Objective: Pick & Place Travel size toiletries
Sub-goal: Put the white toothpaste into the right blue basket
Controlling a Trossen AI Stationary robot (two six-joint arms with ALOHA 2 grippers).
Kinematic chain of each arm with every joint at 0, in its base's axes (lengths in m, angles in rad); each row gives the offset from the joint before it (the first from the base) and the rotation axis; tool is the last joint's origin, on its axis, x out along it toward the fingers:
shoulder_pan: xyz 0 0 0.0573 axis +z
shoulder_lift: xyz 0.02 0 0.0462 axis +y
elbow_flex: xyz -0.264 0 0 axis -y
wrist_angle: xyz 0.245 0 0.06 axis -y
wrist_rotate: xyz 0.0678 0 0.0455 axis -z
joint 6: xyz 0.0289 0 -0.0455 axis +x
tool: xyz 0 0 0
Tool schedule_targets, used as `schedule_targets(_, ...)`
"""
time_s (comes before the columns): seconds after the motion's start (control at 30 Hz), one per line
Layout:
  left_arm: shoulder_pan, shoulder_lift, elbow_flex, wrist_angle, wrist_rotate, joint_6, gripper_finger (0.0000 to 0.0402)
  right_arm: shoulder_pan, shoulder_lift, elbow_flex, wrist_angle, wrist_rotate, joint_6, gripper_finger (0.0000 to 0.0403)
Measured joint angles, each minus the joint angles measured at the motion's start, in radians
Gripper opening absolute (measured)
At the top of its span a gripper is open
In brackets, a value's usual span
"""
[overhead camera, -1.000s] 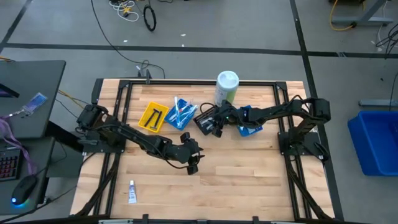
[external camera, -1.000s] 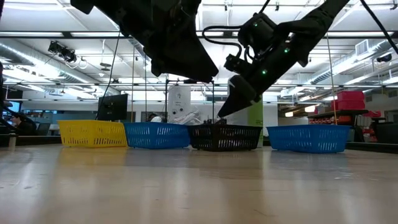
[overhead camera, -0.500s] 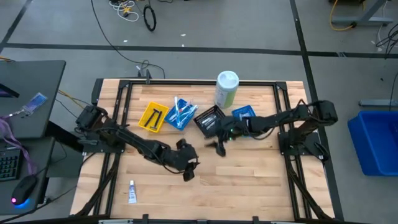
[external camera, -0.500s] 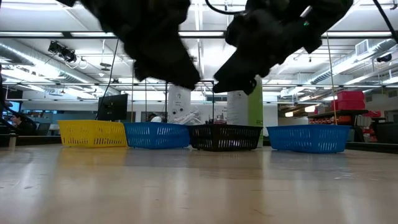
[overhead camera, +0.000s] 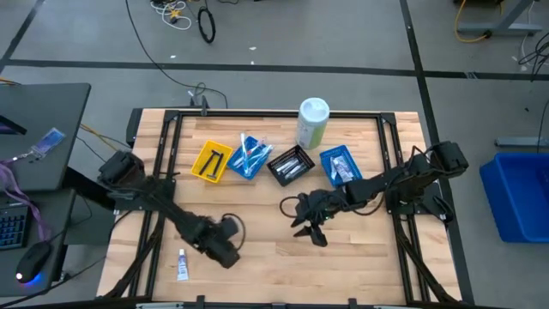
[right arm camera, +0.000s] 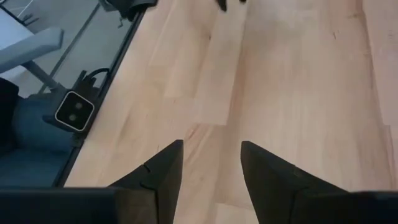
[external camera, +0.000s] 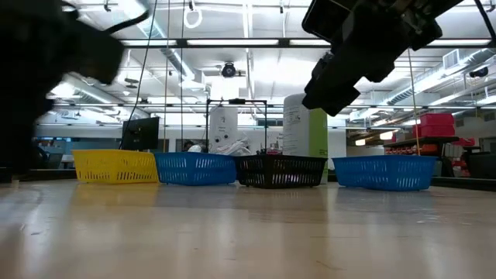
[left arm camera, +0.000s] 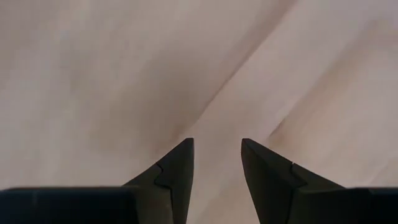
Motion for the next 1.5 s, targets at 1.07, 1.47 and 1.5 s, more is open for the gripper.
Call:
schedule_targets(1.07,-0.365,0.0,0.0,-0.319,0.259,-1.018,0.0142,0.02,0.0,0.0,0.004,0.171,-0.06,0.016)
schedule_targets(1.47,-0.375,0.003,0.001,-0.368,0.223,-1.014,0.0142,0.02,0.0,0.0,0.004,0.17,-0.06,0.016)
schedule_targets(1.5,-0.375,0.003,-0.002,-0.367,0.219,-1.014,0.0142,0.019,0.0,0.0,0.004,0.17,-0.06,0.016)
